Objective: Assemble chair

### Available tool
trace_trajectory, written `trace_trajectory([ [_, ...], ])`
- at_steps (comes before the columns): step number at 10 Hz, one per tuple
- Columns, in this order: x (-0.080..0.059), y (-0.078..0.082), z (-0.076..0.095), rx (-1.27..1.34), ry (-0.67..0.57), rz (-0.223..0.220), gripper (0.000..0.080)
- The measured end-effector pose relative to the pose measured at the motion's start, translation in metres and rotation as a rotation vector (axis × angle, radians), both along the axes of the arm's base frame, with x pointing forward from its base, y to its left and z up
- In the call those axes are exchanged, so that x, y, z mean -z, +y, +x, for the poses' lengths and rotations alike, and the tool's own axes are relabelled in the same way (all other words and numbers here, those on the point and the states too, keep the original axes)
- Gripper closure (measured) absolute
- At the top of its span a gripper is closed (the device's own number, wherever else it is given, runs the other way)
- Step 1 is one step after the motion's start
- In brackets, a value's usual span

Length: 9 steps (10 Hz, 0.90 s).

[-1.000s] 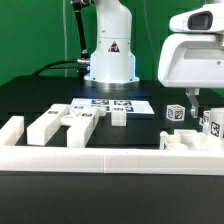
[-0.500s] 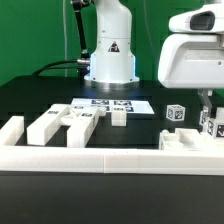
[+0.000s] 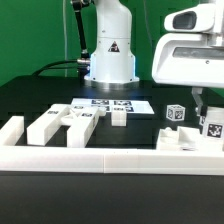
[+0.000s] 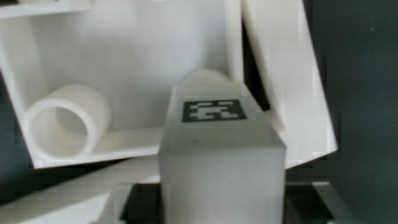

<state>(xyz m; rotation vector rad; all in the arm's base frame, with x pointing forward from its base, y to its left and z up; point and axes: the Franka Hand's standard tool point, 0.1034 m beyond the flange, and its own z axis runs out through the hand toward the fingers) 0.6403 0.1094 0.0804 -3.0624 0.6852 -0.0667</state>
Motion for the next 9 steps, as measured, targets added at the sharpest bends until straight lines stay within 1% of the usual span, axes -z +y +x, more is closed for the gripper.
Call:
trace_trajectory([
  [2,0.0,-0.008,0.0,0.078,0.0,-0.013,0.0509],
  [3,0.0,-0.008,0.0,0.08,0.0,-0.012,0.0456],
  [4,0.001,-0.008,-0.001,0.079,0.0,-0.012,0.0316],
  [5,0.001,-0.007,-0.001,0.078,0.0,-0.012,0.0206],
  [6,-0.005,-0.005,0.0,0.051,-0.006,-0.011,0.0206],
  [7,-0.011,-0.005,-0.002,0.0,-0.01,-0.013,0.0161],
  [9,-0.019,-0.01,-0.007,-0.032,-0.006,-0.011,0.0153],
])
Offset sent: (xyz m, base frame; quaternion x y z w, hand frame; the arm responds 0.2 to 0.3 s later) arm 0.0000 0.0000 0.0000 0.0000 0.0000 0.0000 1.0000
